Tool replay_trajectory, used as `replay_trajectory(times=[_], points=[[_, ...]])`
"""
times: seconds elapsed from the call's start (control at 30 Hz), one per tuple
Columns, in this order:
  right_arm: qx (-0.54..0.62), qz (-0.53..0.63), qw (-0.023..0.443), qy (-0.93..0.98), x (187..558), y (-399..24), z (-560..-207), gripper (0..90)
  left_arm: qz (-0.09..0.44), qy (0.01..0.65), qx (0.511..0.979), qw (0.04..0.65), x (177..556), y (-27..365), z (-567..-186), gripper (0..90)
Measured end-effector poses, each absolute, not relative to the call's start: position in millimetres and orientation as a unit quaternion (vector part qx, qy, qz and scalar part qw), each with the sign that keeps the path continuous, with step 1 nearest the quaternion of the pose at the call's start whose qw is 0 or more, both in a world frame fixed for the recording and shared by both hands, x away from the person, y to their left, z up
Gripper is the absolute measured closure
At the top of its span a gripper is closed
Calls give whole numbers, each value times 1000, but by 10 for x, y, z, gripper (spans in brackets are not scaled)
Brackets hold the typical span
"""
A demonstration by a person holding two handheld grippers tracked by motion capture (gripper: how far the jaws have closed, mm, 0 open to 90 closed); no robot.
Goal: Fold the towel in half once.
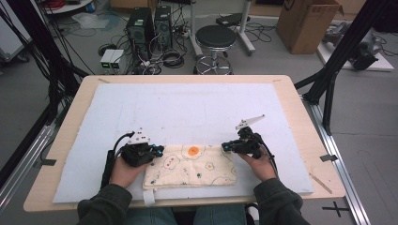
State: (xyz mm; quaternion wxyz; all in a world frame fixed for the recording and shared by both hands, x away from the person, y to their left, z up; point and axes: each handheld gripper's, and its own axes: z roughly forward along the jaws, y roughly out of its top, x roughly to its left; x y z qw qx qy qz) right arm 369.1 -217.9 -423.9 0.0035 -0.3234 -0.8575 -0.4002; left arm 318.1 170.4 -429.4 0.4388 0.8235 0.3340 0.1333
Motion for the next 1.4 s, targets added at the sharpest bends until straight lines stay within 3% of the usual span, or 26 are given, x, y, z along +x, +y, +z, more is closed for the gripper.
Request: replay_trajectory(times=[0.43, 1.07, 1.4], points=[[-336, -369, 1, -867, 3762, -2186, -4356, 877, 141, 360, 835, 392, 3254, 1776, -4405, 868], [-342, -384, -12, -858, 3694, -2313, -4381, 874, 137, 361, 827, 408, 3236, 1818, -4440, 870], [-320, -420, -26, -849, 3629, -2294, -4282, 770, 131, 358, 811, 443, 3142, 1898, -4320, 754]])
